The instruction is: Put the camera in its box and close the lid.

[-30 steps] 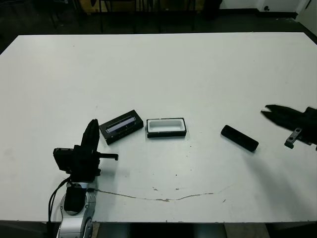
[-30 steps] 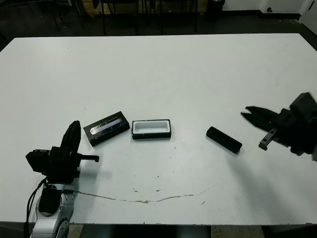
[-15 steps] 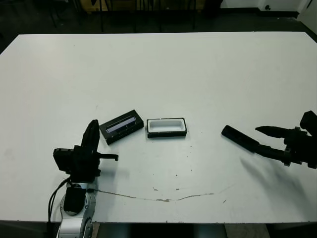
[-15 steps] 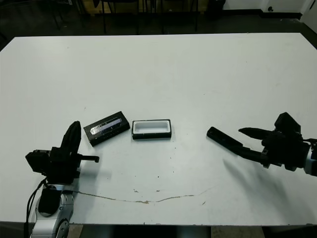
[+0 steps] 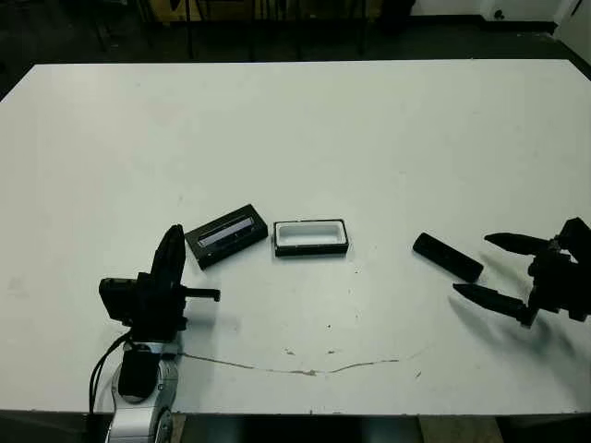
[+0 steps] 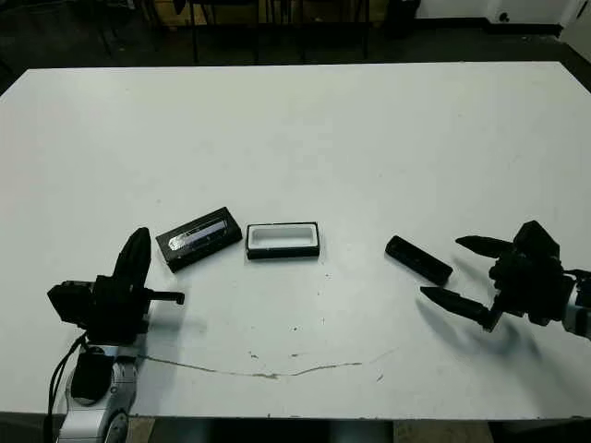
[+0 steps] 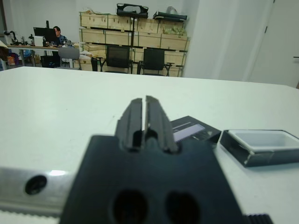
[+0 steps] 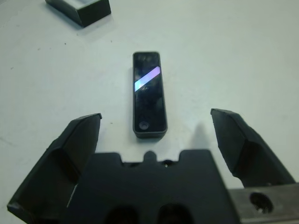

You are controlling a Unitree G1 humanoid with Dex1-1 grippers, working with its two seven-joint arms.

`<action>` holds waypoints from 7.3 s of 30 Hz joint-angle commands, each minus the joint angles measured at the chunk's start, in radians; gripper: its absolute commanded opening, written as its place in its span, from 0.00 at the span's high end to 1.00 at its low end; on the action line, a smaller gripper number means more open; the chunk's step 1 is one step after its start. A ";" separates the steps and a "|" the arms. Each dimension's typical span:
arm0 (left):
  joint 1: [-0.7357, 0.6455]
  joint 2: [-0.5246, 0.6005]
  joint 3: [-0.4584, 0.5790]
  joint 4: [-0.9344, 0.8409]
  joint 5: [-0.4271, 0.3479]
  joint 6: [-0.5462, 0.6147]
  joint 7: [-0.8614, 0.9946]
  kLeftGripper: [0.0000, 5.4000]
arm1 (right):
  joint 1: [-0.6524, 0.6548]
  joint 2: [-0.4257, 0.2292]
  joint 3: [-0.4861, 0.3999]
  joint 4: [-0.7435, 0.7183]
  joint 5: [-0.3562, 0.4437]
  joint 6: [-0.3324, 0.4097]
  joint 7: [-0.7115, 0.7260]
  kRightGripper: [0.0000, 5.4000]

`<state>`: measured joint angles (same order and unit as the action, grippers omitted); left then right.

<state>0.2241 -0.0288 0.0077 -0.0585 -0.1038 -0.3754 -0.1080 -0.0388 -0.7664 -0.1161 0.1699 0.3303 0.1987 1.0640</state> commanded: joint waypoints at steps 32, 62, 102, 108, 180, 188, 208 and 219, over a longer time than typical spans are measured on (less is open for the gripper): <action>0.013 0.004 0.010 0.006 -0.002 0.010 0.002 1.00 | 0.134 0.085 0.039 -0.189 -0.023 0.080 -0.240 0.69; 0.009 0.011 0.008 0.007 0.001 0.010 -0.007 1.00 | -0.048 0.079 -0.044 -0.292 0.117 0.179 -0.206 0.88; 0.032 -0.008 -0.009 -0.010 0.014 0.025 0.015 1.00 | -0.813 0.313 0.528 0.226 -0.243 0.095 0.307 0.88; 0.036 -0.010 -0.010 -0.012 0.005 0.033 0.011 1.00 | -0.821 0.305 0.535 0.228 -0.276 0.078 0.309 0.88; 0.057 -0.036 -0.026 -0.006 -0.003 0.019 0.022 1.00 | -0.875 0.453 0.706 0.435 -0.523 -0.022 0.344 0.88; 0.060 -0.038 -0.024 -0.014 -0.004 0.028 0.023 1.00 | -0.934 0.369 0.674 0.462 -0.498 -0.276 0.467 0.65; 0.055 -0.034 -0.023 -0.009 -0.018 0.027 0.010 1.00 | -0.782 0.195 0.389 0.089 -0.410 -0.049 0.191 0.01; 0.060 0.026 0.002 -0.110 -0.011 0.047 -0.015 1.00 | -0.396 0.343 0.123 -0.262 -0.262 -0.028 -0.299 0.12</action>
<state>0.2719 -0.0464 -0.0092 -0.1351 -0.1194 -0.3496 -0.1094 -0.4982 -0.4307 0.0327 -0.0676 0.0581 0.1938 0.7967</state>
